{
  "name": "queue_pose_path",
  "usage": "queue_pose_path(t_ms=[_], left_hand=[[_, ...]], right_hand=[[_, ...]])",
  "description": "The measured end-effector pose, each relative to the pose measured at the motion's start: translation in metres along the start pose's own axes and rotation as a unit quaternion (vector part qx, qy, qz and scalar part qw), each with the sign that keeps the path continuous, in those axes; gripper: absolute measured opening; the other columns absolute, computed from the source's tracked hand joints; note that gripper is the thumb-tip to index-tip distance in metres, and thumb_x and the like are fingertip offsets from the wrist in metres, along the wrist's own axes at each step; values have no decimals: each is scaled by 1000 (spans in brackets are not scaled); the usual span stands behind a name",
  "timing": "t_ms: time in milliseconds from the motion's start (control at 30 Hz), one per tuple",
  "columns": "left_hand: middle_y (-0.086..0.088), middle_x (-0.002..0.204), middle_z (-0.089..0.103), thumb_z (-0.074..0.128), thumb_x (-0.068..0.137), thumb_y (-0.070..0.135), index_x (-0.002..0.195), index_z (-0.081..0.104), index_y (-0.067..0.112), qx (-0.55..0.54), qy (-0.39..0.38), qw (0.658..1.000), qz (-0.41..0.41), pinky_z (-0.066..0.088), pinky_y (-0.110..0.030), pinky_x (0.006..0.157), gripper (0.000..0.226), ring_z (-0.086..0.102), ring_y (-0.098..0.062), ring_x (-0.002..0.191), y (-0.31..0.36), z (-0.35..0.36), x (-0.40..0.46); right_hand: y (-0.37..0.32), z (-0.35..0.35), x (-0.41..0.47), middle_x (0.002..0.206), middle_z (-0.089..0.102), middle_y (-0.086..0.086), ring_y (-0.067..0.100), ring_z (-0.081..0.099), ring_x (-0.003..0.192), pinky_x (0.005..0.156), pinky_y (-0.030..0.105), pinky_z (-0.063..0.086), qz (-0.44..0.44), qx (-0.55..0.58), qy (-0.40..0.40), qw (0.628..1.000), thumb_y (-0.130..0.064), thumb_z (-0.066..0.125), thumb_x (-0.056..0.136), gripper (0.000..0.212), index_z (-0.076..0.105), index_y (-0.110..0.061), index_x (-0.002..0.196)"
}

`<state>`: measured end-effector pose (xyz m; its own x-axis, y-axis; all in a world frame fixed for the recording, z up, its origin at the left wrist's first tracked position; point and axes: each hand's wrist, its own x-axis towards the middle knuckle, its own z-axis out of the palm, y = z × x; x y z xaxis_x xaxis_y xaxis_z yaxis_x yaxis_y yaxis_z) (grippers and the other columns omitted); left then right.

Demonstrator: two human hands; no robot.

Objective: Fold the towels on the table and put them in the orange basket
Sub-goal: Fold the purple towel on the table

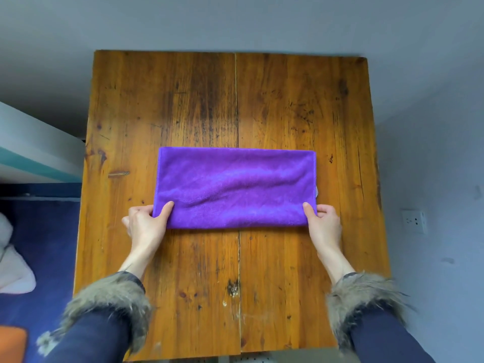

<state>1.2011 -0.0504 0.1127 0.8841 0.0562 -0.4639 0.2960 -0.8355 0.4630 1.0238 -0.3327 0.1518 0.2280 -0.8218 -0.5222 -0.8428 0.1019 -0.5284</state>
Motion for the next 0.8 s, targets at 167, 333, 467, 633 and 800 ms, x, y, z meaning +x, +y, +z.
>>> queue_pose_path(t_ms=[167,333,467,633,800], left_hand=[[-17,81,58,55,86,53,68,65,0,-40,-9,999,-22,28,-31,84,57,37,-34,104,8,-9,-11],[-23,87,57,50,87,55,50,43,19,27,-21,999,21,28,-34,84,52,43,-40,99,0,-17,-3],[-20,122,45,55,87,50,99,59,11,84,9,996,19,28,-45,100,41,34,-38,118,12,-14,-9],[-21,138,37,50,90,35,131,44,10,136,111,944,280,26,-53,102,49,33,-39,129,47,7,-34],[-12,153,25,38,91,41,142,36,24,271,25,840,470,13,-58,110,53,20,-34,141,75,68,-42]], right_hand=[[8,-10,2,76,56,1,12,52,66,60,23,41,30,128,-65,989,-23,59,90,17,62,-7,96],[16,-34,13,85,51,7,4,29,37,36,17,20,79,223,-196,952,-17,54,94,20,57,1,102],[18,-32,13,91,57,9,8,44,49,43,19,32,75,196,-165,964,-16,56,93,17,60,-2,100],[3,-4,-9,114,61,12,29,54,106,89,39,39,-242,-98,137,955,-30,47,92,33,60,-8,112],[-13,70,-17,144,43,10,27,34,137,112,49,23,-465,-247,69,848,-27,38,92,46,48,-11,135]])
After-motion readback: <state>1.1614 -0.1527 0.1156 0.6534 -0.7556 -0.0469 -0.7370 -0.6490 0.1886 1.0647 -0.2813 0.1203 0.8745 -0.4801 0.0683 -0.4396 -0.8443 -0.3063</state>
